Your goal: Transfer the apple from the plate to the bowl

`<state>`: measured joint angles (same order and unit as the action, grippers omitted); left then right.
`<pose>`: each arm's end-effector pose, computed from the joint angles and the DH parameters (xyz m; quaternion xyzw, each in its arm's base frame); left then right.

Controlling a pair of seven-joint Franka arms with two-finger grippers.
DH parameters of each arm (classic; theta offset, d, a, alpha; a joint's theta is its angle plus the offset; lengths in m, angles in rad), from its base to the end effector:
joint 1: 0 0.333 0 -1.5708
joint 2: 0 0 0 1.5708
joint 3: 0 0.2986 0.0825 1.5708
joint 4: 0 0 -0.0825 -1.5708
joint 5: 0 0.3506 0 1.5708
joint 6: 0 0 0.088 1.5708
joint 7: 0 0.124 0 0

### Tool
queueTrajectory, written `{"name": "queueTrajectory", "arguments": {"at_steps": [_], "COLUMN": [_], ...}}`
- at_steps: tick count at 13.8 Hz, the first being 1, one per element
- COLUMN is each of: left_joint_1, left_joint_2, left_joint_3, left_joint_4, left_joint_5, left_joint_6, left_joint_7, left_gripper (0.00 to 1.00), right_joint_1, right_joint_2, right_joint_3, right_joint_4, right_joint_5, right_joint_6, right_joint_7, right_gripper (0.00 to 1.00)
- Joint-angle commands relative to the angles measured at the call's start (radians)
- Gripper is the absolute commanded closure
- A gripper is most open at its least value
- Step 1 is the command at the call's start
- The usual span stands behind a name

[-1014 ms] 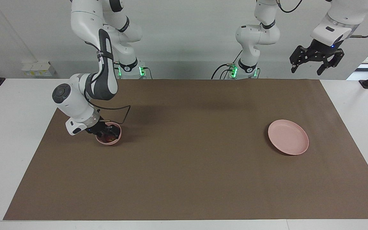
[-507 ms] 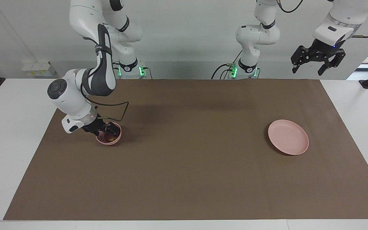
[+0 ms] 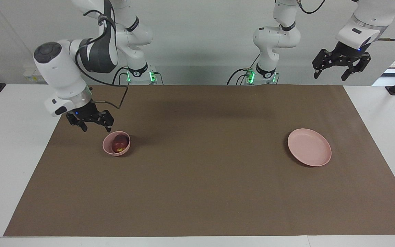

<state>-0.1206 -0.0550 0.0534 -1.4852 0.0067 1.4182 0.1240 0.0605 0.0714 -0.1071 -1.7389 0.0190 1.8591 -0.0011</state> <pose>0.4871 -0.0310 0.6414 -0.9955 0.0950 0.0061 0.0017 0.5572 -0.0228 0.5026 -0.9994 0.0250 -0.0247 0.0048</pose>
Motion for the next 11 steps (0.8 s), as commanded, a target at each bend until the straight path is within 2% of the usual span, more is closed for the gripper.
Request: {"name": "queueTrajectory", "arguments": {"at_steps": [1,3,4,7,11], "left_joint_1": [0.006,0.006,0.006,0.007,0.009], "left_joint_2": [-0.017,-0.016,-0.016,-0.016,-0.017], "left_joint_3": [0.0,0.0,0.0,0.002,0.002], "left_joint_4": [-0.02,-0.017,-0.018,-0.018,-0.018], "left_joint_5": [-0.011,-0.013,-0.013,-0.011,-0.013], "left_joint_6": [0.015,0.021,0.021,0.021,0.021], "left_joint_7": [0.016,0.016,0.016,0.013,0.011], "left_gripper": [0.0,0.0,0.0,0.0,0.0], "right_joint_1": [-0.007,-0.013,-0.013,-0.017,-0.041], "right_joint_2": [-0.058,-0.062,-0.088,-0.151,-0.147], "right_joint_3": [0.007,0.004,0.006,0.006,0.006], "right_joint_4": [0.134,0.223,0.226,0.153,0.167], "right_joint_5": [-0.028,-0.027,-0.024,-0.017,-0.027], "right_joint_6": [-0.203,-0.317,-0.336,-0.327,-0.33], "right_joint_7": [0.018,0.012,0.012,0.023,0.015], "right_gripper": [0.0,0.0,0.0,0.0,0.0]}}
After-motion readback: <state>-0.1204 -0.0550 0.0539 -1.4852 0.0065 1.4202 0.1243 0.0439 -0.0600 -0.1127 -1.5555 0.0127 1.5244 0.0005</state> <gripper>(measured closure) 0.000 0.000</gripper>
